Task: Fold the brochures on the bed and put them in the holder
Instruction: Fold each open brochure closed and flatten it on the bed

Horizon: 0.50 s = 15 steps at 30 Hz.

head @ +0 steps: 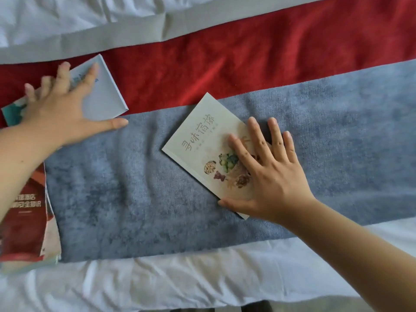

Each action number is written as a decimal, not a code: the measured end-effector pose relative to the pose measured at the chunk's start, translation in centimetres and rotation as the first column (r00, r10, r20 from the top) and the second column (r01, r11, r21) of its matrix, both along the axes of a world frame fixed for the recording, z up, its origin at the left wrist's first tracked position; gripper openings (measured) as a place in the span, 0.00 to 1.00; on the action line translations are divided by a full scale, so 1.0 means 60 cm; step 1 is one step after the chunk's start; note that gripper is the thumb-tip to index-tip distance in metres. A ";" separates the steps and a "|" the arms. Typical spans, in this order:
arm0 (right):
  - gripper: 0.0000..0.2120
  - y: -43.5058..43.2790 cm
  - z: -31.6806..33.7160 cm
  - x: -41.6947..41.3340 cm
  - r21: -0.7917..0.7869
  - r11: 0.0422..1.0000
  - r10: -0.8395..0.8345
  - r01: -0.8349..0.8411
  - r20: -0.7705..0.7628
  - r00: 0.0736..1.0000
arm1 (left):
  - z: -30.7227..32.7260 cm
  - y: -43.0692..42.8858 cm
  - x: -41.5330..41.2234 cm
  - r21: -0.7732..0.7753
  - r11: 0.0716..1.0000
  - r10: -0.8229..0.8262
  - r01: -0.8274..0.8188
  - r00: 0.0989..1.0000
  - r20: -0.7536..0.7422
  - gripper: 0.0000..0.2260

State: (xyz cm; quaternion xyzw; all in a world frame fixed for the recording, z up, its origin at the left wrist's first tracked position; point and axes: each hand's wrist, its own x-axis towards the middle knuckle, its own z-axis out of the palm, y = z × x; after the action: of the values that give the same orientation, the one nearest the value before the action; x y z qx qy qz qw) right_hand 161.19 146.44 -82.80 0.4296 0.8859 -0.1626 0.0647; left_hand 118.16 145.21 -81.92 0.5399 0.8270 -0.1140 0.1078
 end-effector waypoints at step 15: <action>0.56 -0.009 -0.018 -0.010 0.119 0.961 -0.246 0.249 -0.041 0.968 | 0.021 -0.111 0.309 -0.068 0.991 0.120 -0.116 0.991 0.059 0.61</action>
State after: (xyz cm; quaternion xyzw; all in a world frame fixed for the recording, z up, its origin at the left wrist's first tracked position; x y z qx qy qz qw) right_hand 160.60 145.90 -83.86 0.5382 0.8343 -0.1197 0.0059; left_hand 136.71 138.56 -80.64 0.4897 0.8495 -0.1170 0.1579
